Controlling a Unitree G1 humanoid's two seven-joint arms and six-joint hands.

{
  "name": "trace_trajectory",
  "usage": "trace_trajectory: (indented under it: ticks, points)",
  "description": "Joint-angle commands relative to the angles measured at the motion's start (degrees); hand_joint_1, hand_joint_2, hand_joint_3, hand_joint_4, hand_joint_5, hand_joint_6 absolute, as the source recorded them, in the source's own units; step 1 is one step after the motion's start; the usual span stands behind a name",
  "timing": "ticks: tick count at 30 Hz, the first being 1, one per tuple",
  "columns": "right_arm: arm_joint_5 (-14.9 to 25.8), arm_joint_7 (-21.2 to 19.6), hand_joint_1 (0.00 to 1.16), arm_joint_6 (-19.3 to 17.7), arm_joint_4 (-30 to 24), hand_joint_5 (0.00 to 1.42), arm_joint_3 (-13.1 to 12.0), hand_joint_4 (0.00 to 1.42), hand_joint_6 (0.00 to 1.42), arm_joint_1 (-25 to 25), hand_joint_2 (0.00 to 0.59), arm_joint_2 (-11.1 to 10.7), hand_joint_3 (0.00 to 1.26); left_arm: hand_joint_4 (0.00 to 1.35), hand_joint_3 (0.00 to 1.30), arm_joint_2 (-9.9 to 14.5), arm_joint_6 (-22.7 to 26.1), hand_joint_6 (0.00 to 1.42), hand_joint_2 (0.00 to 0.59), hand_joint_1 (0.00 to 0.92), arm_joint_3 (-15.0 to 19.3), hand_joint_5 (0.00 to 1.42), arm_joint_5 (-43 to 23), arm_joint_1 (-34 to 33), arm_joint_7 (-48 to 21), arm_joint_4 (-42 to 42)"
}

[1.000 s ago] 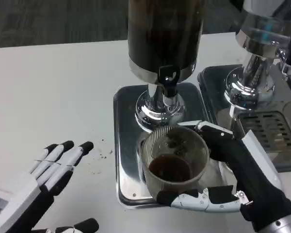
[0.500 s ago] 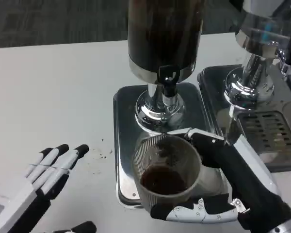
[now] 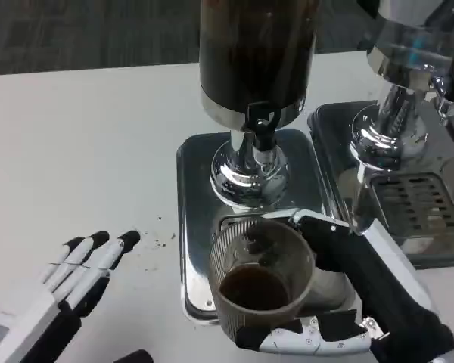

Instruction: Grasp the cup under the faucet to collect the drink, then remove the cup.

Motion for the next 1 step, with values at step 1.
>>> trace_trajectory:
  ticks: [1]
  points:
    - [2.0, -0.4, 1.06, -0.3, -2.4, 0.77, 0.1, 0.73, 0.93, -0.2, 0.126, 0.6, 0.63, 0.00, 0.00, -0.4, 0.3, 0.00, 0.160, 0.000, -0.7, 0.00, -0.1, -0.1, -0.6, 0.3]
